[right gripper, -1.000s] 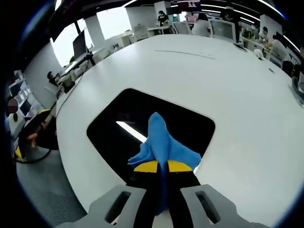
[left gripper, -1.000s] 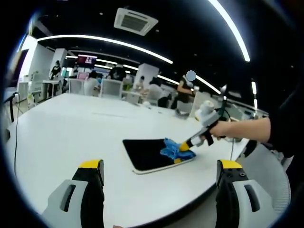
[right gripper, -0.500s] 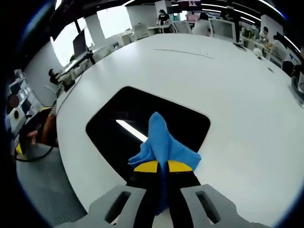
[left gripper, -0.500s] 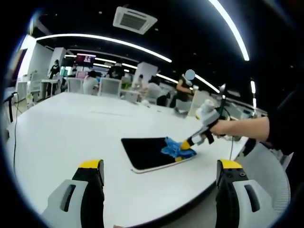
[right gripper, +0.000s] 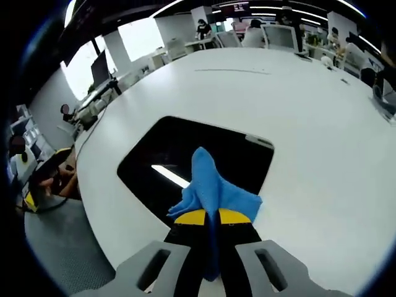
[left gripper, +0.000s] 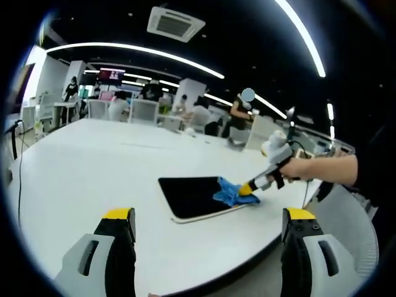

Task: Wipe the mirror surface with the cleaning cloth until all visible marks leave the cleaned area.

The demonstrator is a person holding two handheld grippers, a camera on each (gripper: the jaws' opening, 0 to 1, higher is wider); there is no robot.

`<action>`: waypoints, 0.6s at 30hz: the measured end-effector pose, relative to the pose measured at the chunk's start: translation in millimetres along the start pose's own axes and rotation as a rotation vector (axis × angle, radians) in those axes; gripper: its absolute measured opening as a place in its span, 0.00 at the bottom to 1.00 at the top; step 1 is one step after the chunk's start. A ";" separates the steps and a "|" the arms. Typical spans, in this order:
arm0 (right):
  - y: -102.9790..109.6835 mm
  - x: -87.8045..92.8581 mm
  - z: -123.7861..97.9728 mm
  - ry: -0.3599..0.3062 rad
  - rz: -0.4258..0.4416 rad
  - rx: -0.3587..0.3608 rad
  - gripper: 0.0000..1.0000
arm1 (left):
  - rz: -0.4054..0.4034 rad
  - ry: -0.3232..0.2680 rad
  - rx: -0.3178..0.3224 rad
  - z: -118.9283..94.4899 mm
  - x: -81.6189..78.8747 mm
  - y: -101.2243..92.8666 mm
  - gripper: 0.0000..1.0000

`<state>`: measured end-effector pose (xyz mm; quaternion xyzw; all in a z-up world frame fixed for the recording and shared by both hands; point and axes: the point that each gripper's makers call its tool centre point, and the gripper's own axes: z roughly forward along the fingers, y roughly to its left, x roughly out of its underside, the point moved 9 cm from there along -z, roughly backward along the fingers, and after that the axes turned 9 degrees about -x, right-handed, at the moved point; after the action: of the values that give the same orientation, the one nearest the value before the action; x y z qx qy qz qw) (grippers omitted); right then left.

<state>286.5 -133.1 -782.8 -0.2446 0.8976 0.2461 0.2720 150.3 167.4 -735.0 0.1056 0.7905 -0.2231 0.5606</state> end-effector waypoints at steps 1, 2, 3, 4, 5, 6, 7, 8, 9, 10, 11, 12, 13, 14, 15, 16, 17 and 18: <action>1.1 0.2 -0.1 0.002 -0.001 0.000 0.00 | 0.002 0.002 0.004 0.2 -0.1 -0.7 0.99; -0.1 -0.4 0.0 0.005 -0.004 -0.001 0.00 | 0.003 0.004 0.006 0.2 -0.1 -0.9 0.99; 0.0 -0.2 -0.1 0.005 -0.008 0.000 0.00 | 0.003 0.002 0.003 0.1 0.1 -0.8 0.99; -0.5 -0.2 0.0 0.005 -0.008 0.000 0.00 | 0.002 -0.002 -0.001 -0.3 0.0 -0.6 0.99; -0.4 0.0 -0.1 0.005 -0.005 -0.001 0.00 | 0.000 -0.006 -0.007 -0.7 -0.1 -0.2 0.99; 0.2 0.8 -0.4 0.003 -0.004 0.000 0.00 | 0.003 -0.022 -0.029 -1.3 -1.1 1.4 0.99; 1.4 2.0 -0.8 0.000 -0.004 0.000 0.00 | 0.003 -0.038 -0.036 -1.4 -2.3 2.0 0.99; 1.8 3.0 -1.0 -0.003 -0.001 -0.001 0.00 | 0.000 -0.043 -0.035 -1.5 -2.5 2.1 0.99; 2.4 4.1 -1.2 -0.007 -0.001 -0.002 0.00 | 0.000 -0.041 -0.035 -1.5 -2.3 2.1 0.99; 3.2 5.5 -1.7 -0.014 0.000 -0.003 0.00 | 0.002 -0.035 -0.034 -1.3 -2.0 1.8 0.99; 3.3 5.6 -1.7 -0.018 0.004 -0.003 0.00 | 0.004 -0.033 -0.031 -1.0 -1.8 1.6 0.99; 2.2 5.6 -0.8 -0.024 0.007 0.003 0.00 | 0.003 -0.034 -0.026 -0.8 -1.9 1.3 0.99; 2.7 5.6 -0.4 -0.025 0.006 0.007 0.00 | 0.003 -0.035 -0.022 -0.5 -2.0 1.0 0.99; 4.8 6.6 -0.4 -0.026 0.004 0.013 0.00 | 0.004 -0.032 -0.015 -0.1 -2.0 0.4 0.99; 5.7 6.9 0.0 -0.028 -0.006 0.018 0.00 | 0.005 -0.029 -0.011 0.2 -1.8 0.0 0.99; 7.3 7.3 1.3 -0.036 -0.018 0.010 0.00 | 0.005 -0.026 -0.005 0.6 -1.6 -0.6 0.99; 7.9 7.5 2.1 -0.041 -0.024 0.010 0.00 | 0.004 -0.024 -0.004 0.7 -1.5 -0.8 0.99; 8.2 7.5 3.2 -0.045 -0.032 0.009 0.00 | 0.004 -0.024 -0.004 0.7 -1.4 -0.8 0.99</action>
<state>277.5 -127.3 -787.2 -0.2519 0.8884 0.2430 0.2971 151.1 166.5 -733.7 0.1036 0.7839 -0.2216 0.5706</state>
